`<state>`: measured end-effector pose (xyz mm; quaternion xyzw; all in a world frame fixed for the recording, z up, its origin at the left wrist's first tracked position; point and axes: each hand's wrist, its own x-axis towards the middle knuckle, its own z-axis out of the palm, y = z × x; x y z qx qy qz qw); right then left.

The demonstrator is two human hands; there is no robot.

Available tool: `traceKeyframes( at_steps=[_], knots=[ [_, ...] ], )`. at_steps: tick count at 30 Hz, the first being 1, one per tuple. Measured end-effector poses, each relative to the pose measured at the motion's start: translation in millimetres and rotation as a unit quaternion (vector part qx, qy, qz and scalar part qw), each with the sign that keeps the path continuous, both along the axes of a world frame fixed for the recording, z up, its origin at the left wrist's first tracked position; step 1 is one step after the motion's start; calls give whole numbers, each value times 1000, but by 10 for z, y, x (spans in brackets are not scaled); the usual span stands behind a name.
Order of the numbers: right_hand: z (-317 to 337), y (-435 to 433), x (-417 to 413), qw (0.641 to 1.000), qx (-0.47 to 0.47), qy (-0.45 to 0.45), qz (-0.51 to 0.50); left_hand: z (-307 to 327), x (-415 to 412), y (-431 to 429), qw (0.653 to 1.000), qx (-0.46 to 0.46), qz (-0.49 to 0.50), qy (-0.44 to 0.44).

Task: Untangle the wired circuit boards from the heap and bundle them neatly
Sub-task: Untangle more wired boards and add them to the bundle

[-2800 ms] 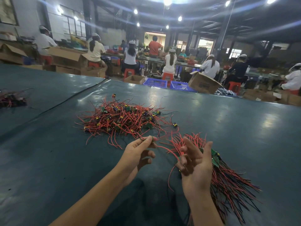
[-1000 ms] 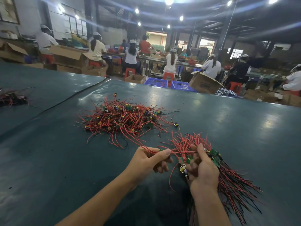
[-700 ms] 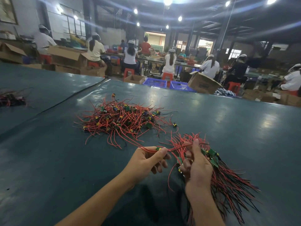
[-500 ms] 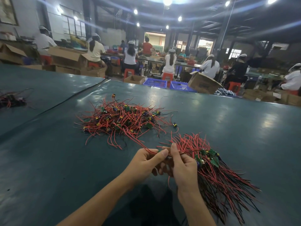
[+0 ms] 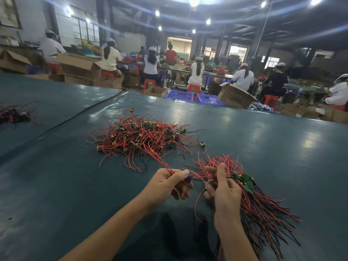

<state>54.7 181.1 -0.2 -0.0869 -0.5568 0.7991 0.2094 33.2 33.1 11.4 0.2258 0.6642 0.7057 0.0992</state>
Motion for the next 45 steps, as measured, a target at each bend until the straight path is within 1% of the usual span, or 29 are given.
traceKeyframes(
  at_steps=[1,3,6,8,10,11,12,14,15,16,18,19,20,21,22,23,24,25,26,29,32,35,36,37,39,41,43,45],
  knots=[
    [-6,-42,18,999,26,3,18,1,1,-2,1000,8,-3,-7],
    [-23,-160,66,992,109,16,57,-9,1,7,1000,23,-12,-15],
    [-40,-308,135,969,213,45,119,-54,-15,21,1000,23,-15,-4],
    [-42,-303,138,959,259,38,105,-95,-48,0,999,-29,13,37],
    [-12,-259,122,956,288,12,54,-135,-97,-54,990,-99,65,80],
    [-10,-237,106,958,287,-3,26,-154,-129,-92,980,-135,97,104],
    [-15,-214,90,961,276,-20,5,-182,-170,-143,964,-179,138,139],
    [-31,-169,58,967,249,-51,-19,-250,-261,-254,905,-284,225,223],
    [-46,-138,42,967,242,-67,-29,-283,-305,-306,876,-319,257,254],
    [-62,-105,22,966,239,-90,-40,-315,-345,-354,857,-339,279,270],
    [-90,-46,-15,964,218,-142,-54,-387,-424,-422,836,-361,308,276],
    [-95,-23,-23,970,179,-159,-50,-427,-463,-444,824,-378,318,276],
    [-91,-3,-24,979,110,-167,-38,-467,-503,-458,814,-397,324,274],
    [-67,11,-22,985,16,-170,-19,-496,-547,-464,805,-414,327,271],
    [-42,26,-17,982,-82,-169,4,-518,-593,-465,799,-427,328,266],
    [-17,36,-19,973,-160,-162,22,-532,-640,-464,795,-439,326,263],
    [-5,48,-26,967,-200,-152,32,-541,-690,-464,792,-451,320,260],
    [-3,51,-36,967,-209,-142,34,-549,-742,-463,788,-467,310,254],
    [-4,49,-41,971,-198,-132,30,-555,-792,-462,784,-484,300,246],
    [-27,1,-68,984,-135,-114,5,-550,-945,-466,771,-531,268,228],
    [-69,-35,-90,990,-93,-102,-3,-547,-1036,-452,779,-538,262,188],
    [-102,-51,-88,994,-58,-97,2,-561,-1078,-440,755,-549,291,208],
    [-107,-60,-84,994,-44,-97,6,-567,-1077,-449,755,-543,298,215],
    [-113,-73,-77,995,-26,-99,10,-577,-1065,-458,762,-528,301,223],
    [-124,-104,-62,995,8,-101,17,-589,-997,-484,789,-472,304,250],
    [-129,-135,-52,994,32,-99,24,-577,-870,-497,815,-388,319,287],
    [-132,-167,-56,994,56,-92,31,-530,-708,-473,828,-309,327,335],
    [-135,-199,-61,992,88,-85,37,-468,-544,-408,832,-261,318,372]
  ],
)
